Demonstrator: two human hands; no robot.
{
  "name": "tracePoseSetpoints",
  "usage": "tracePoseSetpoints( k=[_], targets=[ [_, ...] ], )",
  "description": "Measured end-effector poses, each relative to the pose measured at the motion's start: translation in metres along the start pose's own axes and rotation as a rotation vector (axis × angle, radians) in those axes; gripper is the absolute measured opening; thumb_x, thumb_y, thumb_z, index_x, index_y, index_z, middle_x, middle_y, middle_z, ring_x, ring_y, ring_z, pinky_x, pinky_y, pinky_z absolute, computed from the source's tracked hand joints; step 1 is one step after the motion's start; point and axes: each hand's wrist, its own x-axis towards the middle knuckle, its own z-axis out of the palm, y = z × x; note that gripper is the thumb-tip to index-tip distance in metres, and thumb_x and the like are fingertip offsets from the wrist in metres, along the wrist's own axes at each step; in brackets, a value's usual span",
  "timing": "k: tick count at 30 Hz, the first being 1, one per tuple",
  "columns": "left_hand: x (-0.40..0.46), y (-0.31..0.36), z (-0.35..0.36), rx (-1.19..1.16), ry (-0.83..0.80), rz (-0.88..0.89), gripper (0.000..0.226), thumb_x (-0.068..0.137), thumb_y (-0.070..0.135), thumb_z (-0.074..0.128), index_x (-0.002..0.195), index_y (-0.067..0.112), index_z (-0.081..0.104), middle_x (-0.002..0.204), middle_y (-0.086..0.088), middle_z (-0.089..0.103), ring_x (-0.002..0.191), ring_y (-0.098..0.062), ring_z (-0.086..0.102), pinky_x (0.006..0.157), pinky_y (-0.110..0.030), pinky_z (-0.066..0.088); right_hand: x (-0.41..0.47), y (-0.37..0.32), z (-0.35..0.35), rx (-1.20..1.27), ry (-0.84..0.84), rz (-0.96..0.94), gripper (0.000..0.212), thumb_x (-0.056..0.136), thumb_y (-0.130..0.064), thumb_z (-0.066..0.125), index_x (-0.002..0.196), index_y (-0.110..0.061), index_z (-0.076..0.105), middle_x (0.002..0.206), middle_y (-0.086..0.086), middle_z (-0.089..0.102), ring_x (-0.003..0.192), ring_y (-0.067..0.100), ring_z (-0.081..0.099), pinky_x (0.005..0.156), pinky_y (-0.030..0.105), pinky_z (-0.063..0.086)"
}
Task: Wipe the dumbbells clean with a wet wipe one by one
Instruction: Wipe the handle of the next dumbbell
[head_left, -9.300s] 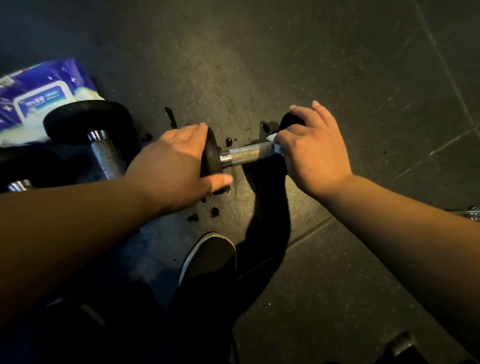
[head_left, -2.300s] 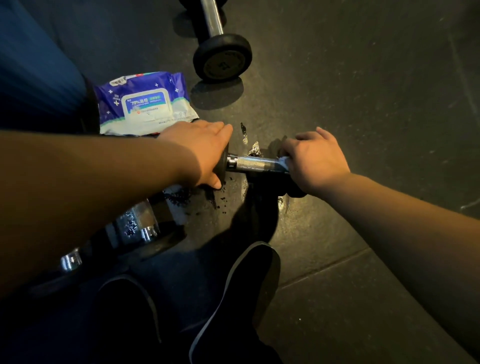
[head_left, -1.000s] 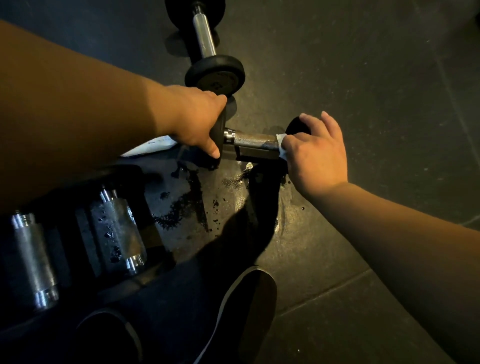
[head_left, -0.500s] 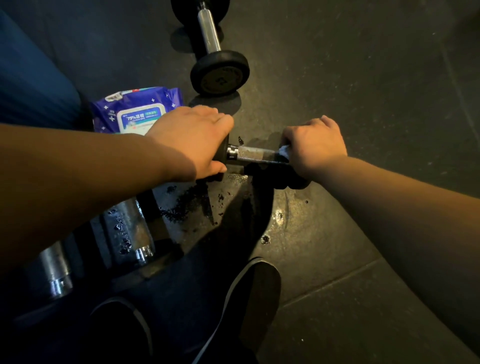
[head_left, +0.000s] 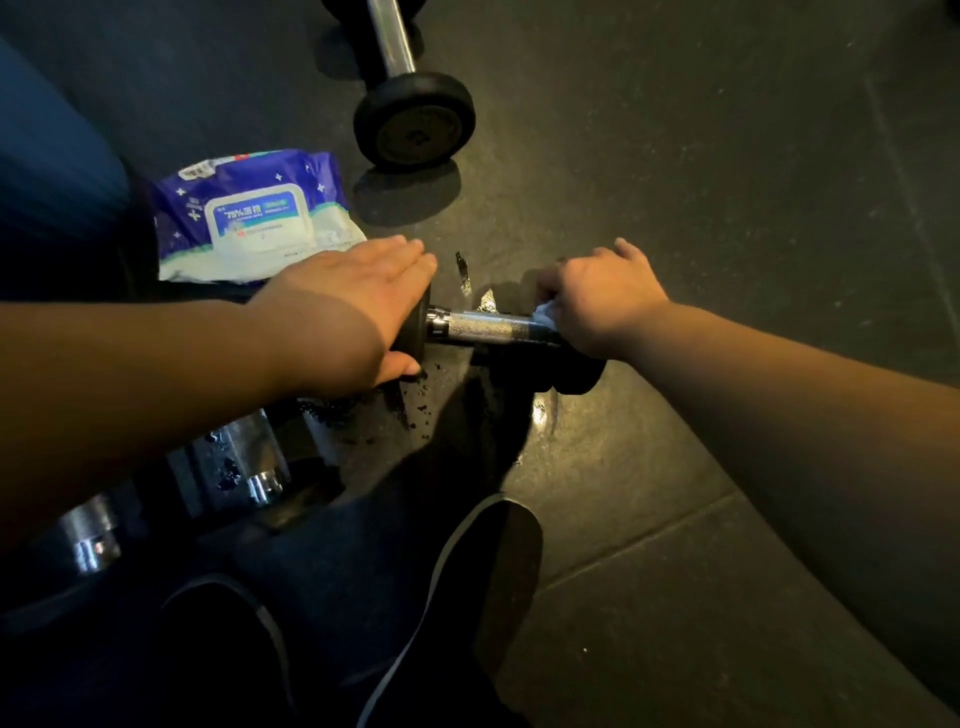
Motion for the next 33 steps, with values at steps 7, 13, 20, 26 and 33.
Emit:
tracePoseSetpoints(
  k=[7, 13, 20, 26, 33],
  targets=[
    [-0.017, 0.015, 0.006, -0.062, 0.043, 0.063, 0.078, 0.079, 0.049, 0.074, 0.139, 0.020, 0.033, 0.156, -0.006, 0.034, 0.146, -0.020, 0.027, 0.116, -0.036, 0.028, -0.025, -0.009, 0.020, -0.007, 0.010, -0.002, 0.005, 0.092, -0.032, 0.055, 0.096, -0.032, 0.057, 0.097, 0.001, 0.067, 0.115, 0.029, 0.054, 0.116, 0.048, 0.020],
    [-0.034, 0.021, 0.010, -0.104, 0.121, 0.092, 0.094, 0.077, 0.046, 0.077, 0.152, 0.024, 0.024, 0.144, -0.001, 0.045, 0.133, -0.022, 0.039, 0.108, -0.039, 0.036, -0.055, -0.020, 0.024, 0.001, 0.001, 0.021, 0.017, 0.091, -0.030, 0.053, 0.106, -0.033, 0.062, 0.099, 0.001, 0.063, 0.121, 0.029, 0.050, 0.120, 0.051, 0.015],
    [-0.046, 0.026, 0.040, -0.097, 0.147, 0.094, 0.099, 0.073, 0.052, 0.078, 0.153, 0.019, 0.029, 0.155, -0.003, 0.035, 0.141, -0.024, 0.030, 0.110, -0.043, 0.032, -0.084, -0.031, 0.037, -0.023, 0.045, 0.041, 0.026, 0.088, -0.030, 0.059, 0.114, -0.030, 0.062, 0.112, 0.003, 0.067, 0.131, 0.027, 0.045, 0.122, 0.053, 0.011],
    [-0.061, 0.037, 0.057, -0.190, 0.312, 0.079, 0.091, 0.072, 0.039, 0.083, 0.148, 0.015, 0.040, 0.142, -0.007, 0.048, 0.129, -0.031, 0.042, 0.102, -0.048, 0.040, -0.086, -0.035, 0.036, -0.053, 0.000, 0.022, 0.024, 0.089, -0.029, 0.062, 0.113, -0.030, 0.062, 0.114, 0.004, 0.066, 0.132, 0.027, 0.045, 0.122, 0.052, 0.010],
    [-0.070, 0.044, 0.063, -0.185, 0.351, 0.128, 0.089, 0.065, 0.036, 0.086, 0.143, 0.015, 0.048, 0.131, -0.006, 0.053, 0.119, -0.032, 0.047, 0.091, -0.051, 0.046, -0.084, -0.036, 0.046, -0.008, -0.027, 0.046, 0.020, 0.094, -0.032, 0.056, 0.113, -0.030, 0.061, 0.109, 0.005, 0.066, 0.125, 0.030, 0.050, 0.120, 0.052, 0.016]
  ],
)
